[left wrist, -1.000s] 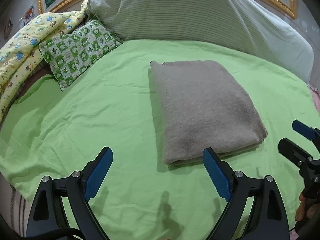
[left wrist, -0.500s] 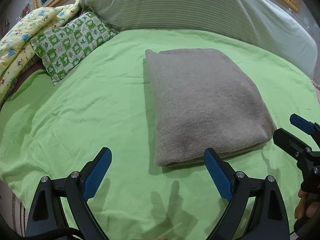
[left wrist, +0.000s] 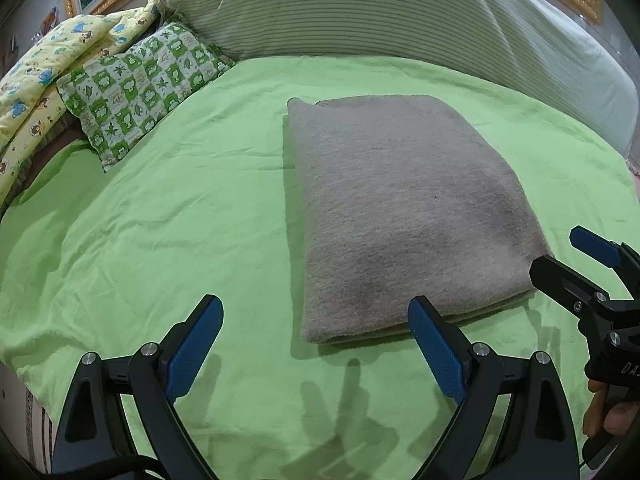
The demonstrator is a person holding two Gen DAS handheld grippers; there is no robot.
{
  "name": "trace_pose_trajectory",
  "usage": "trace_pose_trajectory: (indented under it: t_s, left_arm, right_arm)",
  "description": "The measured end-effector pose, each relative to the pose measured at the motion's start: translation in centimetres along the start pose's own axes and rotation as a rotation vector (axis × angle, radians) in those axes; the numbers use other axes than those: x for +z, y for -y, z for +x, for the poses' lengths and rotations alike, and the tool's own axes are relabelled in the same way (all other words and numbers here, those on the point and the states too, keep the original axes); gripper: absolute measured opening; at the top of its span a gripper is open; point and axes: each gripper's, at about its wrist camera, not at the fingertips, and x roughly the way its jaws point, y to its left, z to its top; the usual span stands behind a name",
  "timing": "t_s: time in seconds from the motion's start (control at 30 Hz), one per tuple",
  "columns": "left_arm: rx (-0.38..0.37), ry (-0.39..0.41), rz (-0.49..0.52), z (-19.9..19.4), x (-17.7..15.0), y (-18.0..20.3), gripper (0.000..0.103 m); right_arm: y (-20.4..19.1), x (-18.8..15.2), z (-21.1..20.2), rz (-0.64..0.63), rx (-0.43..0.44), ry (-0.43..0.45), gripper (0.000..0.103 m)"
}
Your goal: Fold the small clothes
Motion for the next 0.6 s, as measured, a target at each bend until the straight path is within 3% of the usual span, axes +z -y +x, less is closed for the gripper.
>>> trace_pose_trajectory:
  t_s: [0.6]
  left_arm:
    - [-0.014,0.002,0.001,0.05,0.66,0.49,0.096]
  right_arm:
    - [0.41,1.02,-0.03,0.008,0.007,0.02,0.101]
